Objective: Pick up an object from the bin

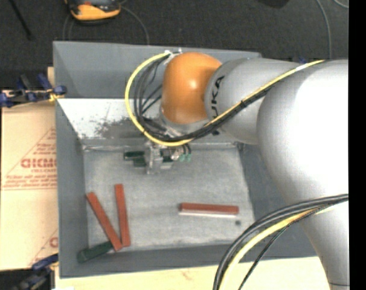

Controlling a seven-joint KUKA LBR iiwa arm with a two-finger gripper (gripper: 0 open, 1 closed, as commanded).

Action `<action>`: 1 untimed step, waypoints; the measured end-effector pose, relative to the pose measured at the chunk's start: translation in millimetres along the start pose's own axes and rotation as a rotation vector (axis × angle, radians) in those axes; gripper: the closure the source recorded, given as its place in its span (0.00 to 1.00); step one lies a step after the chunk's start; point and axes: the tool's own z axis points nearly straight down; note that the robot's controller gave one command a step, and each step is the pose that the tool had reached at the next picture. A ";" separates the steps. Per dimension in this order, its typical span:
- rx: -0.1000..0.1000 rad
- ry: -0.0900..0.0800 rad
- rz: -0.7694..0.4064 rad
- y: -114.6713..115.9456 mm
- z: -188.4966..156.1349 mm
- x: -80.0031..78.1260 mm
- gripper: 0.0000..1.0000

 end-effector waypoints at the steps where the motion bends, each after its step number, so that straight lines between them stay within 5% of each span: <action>1: 0.000 0.002 0.000 -0.2 1.2 0.7 0.00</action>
Offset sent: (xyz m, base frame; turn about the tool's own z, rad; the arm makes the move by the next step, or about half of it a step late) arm 0.0000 0.0000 0.0000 0.0000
